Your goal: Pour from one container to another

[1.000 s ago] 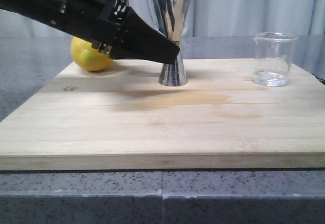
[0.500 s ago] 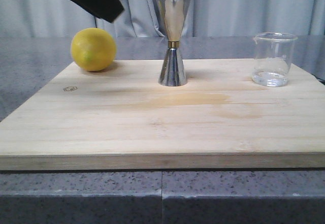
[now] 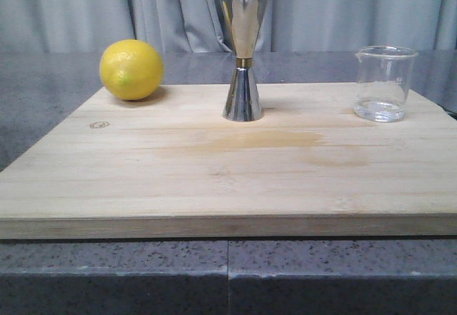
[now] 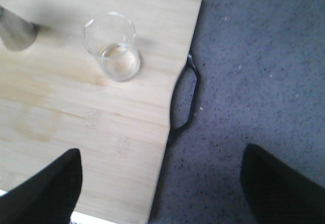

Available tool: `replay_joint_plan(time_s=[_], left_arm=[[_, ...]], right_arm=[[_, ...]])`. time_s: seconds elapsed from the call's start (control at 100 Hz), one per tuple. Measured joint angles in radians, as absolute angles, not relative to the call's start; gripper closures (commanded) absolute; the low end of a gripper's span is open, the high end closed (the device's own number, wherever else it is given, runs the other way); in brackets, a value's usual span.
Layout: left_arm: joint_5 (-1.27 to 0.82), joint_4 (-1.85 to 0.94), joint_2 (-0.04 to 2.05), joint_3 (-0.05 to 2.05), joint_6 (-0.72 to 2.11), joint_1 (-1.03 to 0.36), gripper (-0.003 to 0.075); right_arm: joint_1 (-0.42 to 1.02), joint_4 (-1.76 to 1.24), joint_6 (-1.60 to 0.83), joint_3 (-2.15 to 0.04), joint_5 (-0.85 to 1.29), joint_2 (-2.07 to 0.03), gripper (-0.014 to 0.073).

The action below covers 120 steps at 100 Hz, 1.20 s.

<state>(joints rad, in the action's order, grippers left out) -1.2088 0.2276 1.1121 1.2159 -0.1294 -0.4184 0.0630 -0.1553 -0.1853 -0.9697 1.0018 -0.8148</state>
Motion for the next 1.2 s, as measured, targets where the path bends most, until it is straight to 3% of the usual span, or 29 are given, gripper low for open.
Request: replay_joint_plan(time_s=[0.26,0.48,0.56,0.76,0.88,0.92,1.2], left_arm=[[-1.095,0.258,0.821,0.904,-0.276,-0.418,0.0269],[-1.061,0.258,0.681,0.773,-0.290,-0.417,0.0277],[-1.056,0.258,0.670,0.767,-0.290,-0.417,0.0327],[-1.049,0.257,0.669,0.765,-0.290,-0.417,0.0587],[-1.046,0.257,0.669,0.765,-0.290,-0.417,0.0710],[-1.044,0.257,0.668,0.765,-0.290,-0.417,0.0739],[-1.044,0.257,0.668,0.765,-0.290,-0.417,0.0739]], right_arm=[[0.063,-0.148,-0.177,-0.830,0.930,-0.617,0.0018],[0.063,-0.134,-0.175,-0.755,0.924,-0.522,0.0042],[0.063,-0.124,-0.173,-0.754,0.924,-0.515,0.0134],[0.063,-0.118,-0.173,-0.754,0.924,-0.516,0.0508],[0.063,-0.117,-0.173,-0.754,0.924,-0.516,0.0666],[0.063,-0.116,-0.173,-0.754,0.927,-0.516,0.0666],[0.063,-0.114,-0.171,-0.754,0.943,-0.516,0.0665]])
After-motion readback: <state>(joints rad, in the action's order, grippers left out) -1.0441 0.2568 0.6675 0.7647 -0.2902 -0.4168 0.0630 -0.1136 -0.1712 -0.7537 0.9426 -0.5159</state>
